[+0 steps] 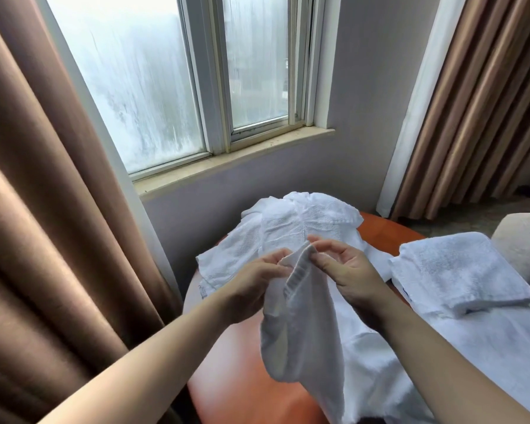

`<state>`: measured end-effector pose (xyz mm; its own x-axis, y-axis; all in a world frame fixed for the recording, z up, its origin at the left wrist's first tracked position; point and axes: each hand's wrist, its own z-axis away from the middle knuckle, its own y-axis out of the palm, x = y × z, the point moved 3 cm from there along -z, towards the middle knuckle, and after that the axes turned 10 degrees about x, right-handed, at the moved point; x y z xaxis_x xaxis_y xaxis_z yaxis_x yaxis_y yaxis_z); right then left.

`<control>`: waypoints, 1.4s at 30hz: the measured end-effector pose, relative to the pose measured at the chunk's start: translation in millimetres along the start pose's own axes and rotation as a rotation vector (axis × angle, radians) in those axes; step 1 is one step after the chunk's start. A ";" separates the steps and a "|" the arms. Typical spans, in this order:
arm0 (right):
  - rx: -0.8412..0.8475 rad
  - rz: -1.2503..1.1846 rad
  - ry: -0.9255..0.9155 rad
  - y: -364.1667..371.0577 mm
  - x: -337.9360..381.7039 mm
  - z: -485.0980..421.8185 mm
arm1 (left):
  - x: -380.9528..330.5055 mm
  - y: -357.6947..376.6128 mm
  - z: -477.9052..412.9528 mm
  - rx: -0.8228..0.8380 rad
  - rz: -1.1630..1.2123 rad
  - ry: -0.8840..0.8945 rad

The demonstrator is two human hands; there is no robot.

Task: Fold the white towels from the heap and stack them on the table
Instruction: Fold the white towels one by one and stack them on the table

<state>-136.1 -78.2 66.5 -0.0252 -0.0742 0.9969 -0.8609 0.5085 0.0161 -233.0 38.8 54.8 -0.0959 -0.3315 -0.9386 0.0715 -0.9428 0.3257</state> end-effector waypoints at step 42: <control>-0.305 0.163 0.019 -40.6 -7.4 -6.8 | 1.3 -39.3 5.8 -0.098 -1.152 0.082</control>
<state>-97.5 -92.5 59.0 -0.1373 0.0437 0.9896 -0.6545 0.7459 -0.1237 -241.7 75.3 41.4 -0.0903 0.7282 -0.6794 0.0606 -0.6769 -0.7335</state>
